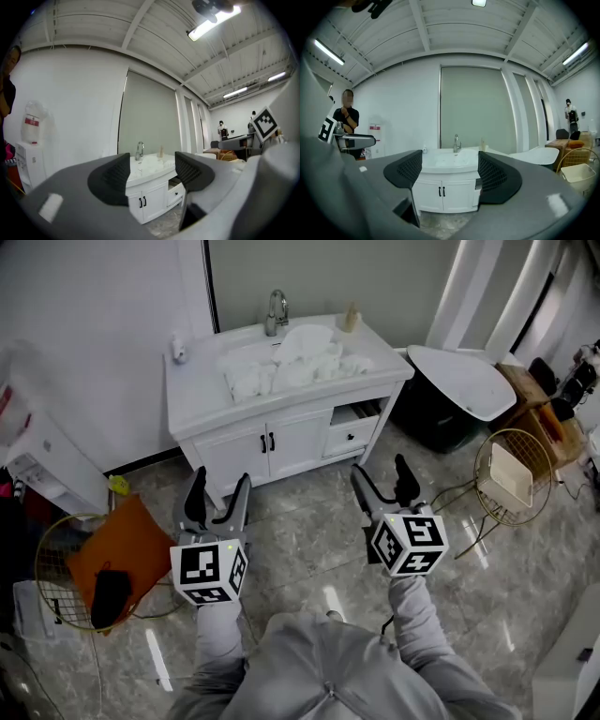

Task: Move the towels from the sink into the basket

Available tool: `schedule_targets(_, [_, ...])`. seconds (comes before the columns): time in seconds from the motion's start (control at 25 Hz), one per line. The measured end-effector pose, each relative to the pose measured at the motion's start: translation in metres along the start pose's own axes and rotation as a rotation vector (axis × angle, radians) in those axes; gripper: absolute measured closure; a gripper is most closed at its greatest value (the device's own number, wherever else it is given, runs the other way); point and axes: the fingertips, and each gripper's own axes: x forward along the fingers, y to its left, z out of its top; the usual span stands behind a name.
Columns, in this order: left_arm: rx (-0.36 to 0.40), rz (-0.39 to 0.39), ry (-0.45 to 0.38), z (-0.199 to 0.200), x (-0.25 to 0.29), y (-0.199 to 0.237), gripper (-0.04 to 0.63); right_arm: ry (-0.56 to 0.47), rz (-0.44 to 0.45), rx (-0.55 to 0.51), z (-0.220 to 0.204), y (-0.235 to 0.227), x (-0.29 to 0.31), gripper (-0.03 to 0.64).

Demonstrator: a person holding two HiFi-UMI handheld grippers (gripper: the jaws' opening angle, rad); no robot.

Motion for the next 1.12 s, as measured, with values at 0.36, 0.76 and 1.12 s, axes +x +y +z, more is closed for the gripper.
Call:
schedule_targets(0.36, [0.019, -0.035, 0.011, -0.008, 0.004, 0.011, 0.247, -0.005, -0.027, 0.000, -0.002, 0.004, -0.001, 0.241])
schedule_targets(0.76, [0.020, -0.103, 0.055, -0.030, 0.047, 0.023, 0.247, 0.027, -0.111, -0.028, -0.015, -0.014, 0.018, 0.241])
schedule_targets(1.12, [0.037, -0.084, 0.091, -0.045, 0.159, -0.006, 0.247, 0.038, -0.049, -0.036, -0.019, -0.085, 0.112, 0.241])
